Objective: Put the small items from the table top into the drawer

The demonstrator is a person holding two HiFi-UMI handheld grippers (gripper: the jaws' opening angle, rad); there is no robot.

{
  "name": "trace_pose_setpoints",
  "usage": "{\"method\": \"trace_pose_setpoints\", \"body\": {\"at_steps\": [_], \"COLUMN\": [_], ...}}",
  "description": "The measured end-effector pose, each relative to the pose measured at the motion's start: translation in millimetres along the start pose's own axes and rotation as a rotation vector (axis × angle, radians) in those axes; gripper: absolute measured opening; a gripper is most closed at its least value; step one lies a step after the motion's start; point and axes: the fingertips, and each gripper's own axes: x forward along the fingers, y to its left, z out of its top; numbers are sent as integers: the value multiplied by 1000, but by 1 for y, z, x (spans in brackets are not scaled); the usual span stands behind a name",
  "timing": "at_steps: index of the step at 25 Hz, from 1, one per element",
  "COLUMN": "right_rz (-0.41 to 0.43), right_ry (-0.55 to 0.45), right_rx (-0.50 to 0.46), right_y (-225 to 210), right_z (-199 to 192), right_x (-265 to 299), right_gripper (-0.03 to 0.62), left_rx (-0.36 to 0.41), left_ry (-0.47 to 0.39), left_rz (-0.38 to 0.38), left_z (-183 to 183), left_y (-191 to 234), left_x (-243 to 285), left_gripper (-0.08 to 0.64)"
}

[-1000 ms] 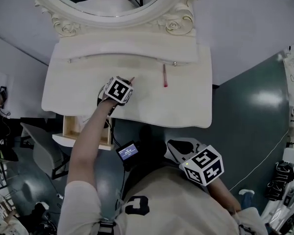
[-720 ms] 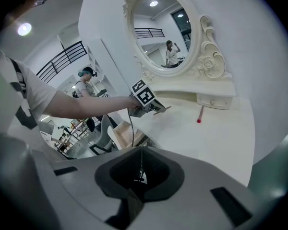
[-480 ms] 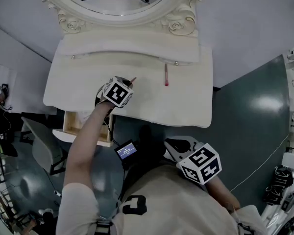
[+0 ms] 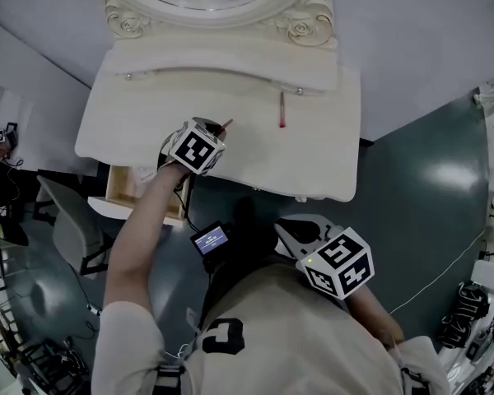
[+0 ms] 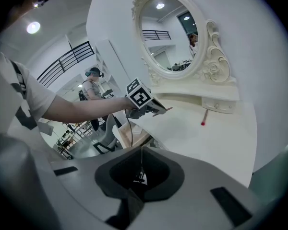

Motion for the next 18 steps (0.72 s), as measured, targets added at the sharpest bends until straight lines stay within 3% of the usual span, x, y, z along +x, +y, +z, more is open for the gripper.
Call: {"method": "trace_pose_setpoints", "body": {"at_steps": [18], "right_rz": [34], "right_ry": [-21], "right_rx": [-71], "right_y": [25], "right_z": [-20], "right_x": [-17], "right_gripper": [28], "left_rx": [-33], "left_ry": [-54], "left_rz": [54], "left_z": [-18], "left_y": [-39], "left_x": [-54], "left_gripper": [92]}}
